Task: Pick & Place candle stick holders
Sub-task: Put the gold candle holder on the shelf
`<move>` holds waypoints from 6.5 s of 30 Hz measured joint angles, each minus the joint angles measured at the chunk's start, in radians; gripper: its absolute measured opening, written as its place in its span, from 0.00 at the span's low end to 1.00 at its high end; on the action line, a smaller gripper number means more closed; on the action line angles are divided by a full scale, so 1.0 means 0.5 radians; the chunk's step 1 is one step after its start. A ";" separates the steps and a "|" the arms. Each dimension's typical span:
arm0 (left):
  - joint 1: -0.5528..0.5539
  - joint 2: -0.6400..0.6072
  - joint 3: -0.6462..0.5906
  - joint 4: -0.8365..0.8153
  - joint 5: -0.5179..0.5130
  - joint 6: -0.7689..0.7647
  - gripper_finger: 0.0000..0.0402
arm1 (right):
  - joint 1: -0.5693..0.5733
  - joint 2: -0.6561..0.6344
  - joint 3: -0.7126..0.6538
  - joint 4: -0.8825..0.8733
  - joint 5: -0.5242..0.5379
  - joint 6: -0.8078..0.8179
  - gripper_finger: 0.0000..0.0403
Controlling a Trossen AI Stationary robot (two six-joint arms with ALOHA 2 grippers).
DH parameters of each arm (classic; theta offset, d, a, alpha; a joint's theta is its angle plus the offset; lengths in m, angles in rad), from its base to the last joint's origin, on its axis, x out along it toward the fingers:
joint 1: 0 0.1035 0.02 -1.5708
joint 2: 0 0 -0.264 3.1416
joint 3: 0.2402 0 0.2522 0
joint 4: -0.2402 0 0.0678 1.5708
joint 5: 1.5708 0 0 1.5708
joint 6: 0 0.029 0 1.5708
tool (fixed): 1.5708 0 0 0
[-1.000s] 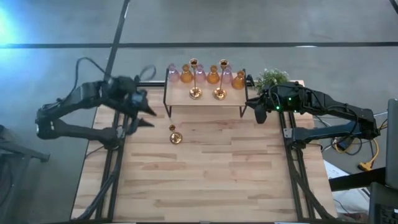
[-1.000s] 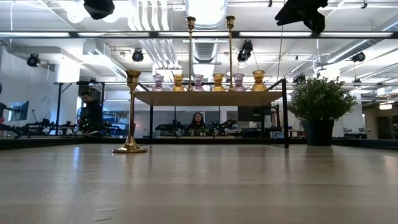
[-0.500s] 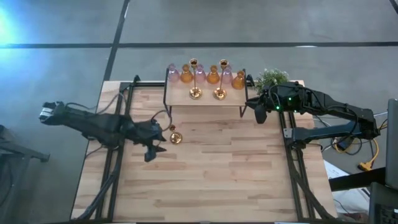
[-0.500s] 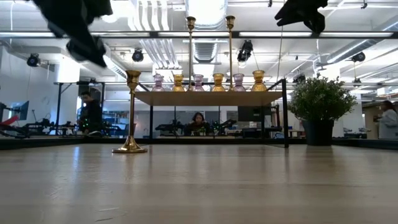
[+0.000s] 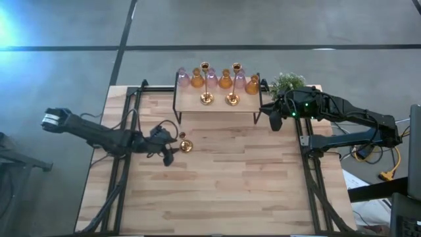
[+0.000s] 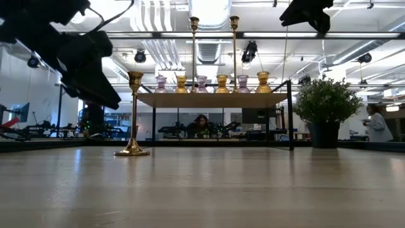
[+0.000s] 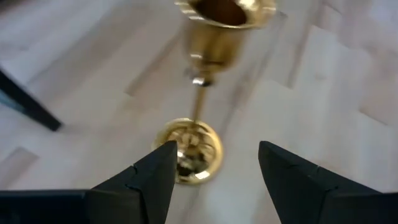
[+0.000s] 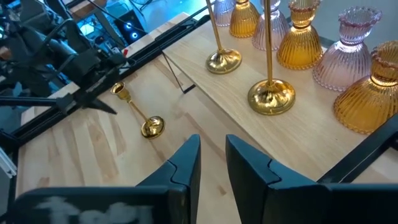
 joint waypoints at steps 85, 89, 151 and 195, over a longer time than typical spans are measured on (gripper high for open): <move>0.244 0.387 0.063 0.826 0.030 0.425 0.05 | 0.000 -0.001 -0.067 0.046 0.015 -0.039 0.15; 0.254 0.485 0.395 0.547 0.032 0.488 0.05 | 0.001 -0.001 -0.067 0.046 0.015 -0.039 0.15; 0.576 1.787 2.431 -0.303 -0.937 0.207 0.05 | -0.017 -0.130 -0.067 -0.052 0.210 -0.749 0.18; 0.716 1.788 2.406 -0.436 -0.735 0.030 0.05 | -0.079 -0.157 -0.067 -0.114 0.205 -0.742 0.20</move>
